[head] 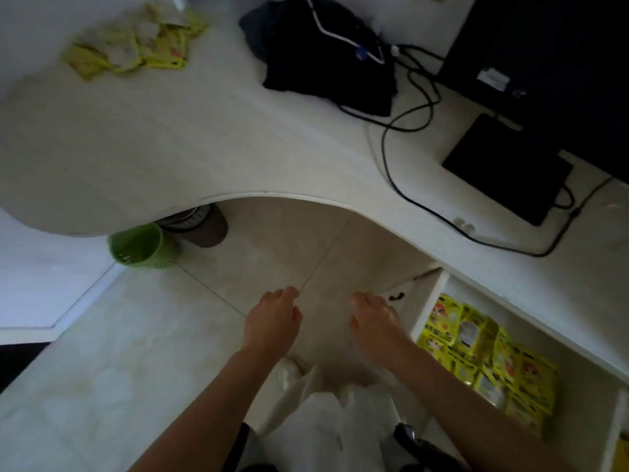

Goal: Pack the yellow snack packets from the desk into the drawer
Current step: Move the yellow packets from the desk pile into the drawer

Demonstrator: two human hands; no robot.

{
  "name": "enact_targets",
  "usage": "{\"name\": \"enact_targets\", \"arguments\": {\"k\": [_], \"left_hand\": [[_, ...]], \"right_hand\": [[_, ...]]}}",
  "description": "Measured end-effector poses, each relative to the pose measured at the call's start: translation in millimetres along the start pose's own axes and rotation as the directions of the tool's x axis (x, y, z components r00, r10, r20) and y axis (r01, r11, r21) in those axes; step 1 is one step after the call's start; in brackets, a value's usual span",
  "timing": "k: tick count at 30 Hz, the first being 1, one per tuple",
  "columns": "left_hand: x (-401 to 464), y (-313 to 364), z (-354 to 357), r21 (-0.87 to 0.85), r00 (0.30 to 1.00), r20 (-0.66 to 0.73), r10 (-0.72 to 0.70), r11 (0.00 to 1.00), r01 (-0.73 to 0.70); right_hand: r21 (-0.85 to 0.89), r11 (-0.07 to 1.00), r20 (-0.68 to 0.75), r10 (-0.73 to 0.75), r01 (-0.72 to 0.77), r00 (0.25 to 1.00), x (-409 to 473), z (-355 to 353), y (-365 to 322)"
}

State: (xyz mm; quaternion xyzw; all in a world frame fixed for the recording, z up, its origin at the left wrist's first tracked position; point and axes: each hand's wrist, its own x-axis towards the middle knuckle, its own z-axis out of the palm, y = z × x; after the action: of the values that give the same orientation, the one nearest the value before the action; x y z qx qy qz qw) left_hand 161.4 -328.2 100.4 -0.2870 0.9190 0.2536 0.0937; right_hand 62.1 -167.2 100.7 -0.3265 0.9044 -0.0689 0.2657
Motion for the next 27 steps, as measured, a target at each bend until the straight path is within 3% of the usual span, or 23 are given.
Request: {"name": "enact_targets", "arguments": {"k": [5,15,18,27], "left_hand": [[26.8,-60.7,-44.9,0.034,0.995,-0.075,-0.069,0.997,0.072],[107.9,-138.7,-123.5,-0.087,0.935,-0.211,-0.286,0.958,0.273],[142.7,-156.0,-142.6,-0.126,0.906,-0.245,-0.346,0.938,0.324],[236.7,-206.6,-206.0,-0.132,0.865,-0.271,-0.421,0.907,0.4]], "right_hand": [[-0.048,0.991,-0.017,-0.123,0.122,0.992,53.4,-7.8,-64.6],[-0.126,0.935,-0.047,-0.339,0.331,0.94,184.6,-59.0,-167.0],[-0.175,0.897,0.017,-0.409,0.405,0.912,232.7,-77.0,-187.0],[-0.162,0.852,0.048,-0.497,0.497,0.867,352.4,-138.6,-243.9]]}}
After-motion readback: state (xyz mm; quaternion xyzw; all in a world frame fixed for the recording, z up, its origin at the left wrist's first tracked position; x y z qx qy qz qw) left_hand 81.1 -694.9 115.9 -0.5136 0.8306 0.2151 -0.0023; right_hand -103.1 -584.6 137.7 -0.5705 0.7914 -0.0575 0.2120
